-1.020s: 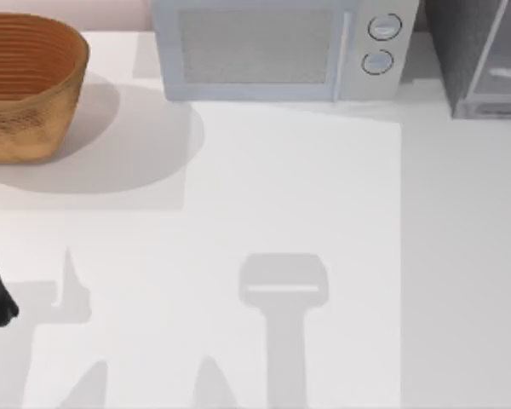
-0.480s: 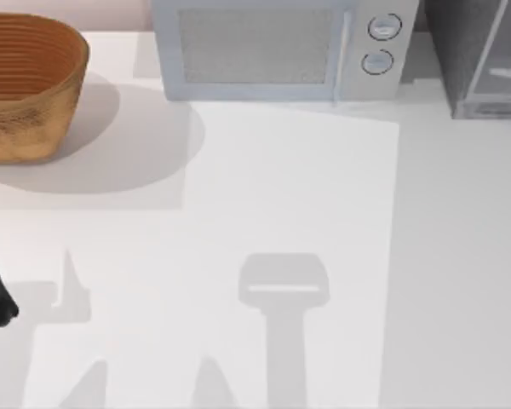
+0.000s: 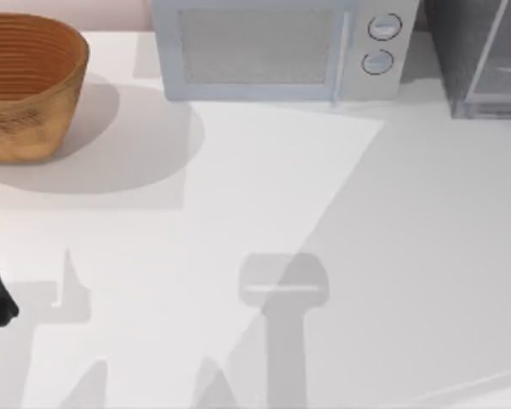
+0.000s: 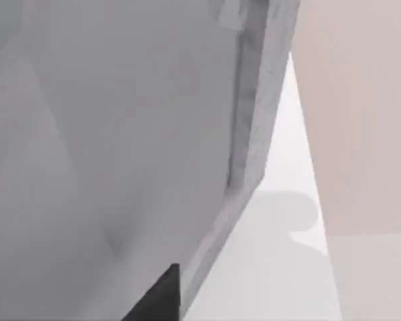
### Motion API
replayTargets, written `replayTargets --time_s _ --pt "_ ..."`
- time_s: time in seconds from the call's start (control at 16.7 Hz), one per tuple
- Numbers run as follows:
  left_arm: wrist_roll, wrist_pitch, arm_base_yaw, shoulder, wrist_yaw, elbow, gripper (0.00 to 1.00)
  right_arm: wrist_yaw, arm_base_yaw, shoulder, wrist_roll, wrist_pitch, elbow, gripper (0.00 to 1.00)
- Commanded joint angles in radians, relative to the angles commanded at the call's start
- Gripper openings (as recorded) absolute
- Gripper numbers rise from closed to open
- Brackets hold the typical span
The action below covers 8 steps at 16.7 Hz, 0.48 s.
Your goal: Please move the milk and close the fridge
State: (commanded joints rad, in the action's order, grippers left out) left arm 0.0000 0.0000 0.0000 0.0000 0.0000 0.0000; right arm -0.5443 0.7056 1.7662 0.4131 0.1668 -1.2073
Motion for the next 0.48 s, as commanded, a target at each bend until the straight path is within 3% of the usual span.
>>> replayTargets --time_s 0.48 --pt "0.0 0.0 0.0 0.0 0.0 0.0 1.0 0.383 -0.559 -0.07 -0.261 -0.122 0.144 1.0"
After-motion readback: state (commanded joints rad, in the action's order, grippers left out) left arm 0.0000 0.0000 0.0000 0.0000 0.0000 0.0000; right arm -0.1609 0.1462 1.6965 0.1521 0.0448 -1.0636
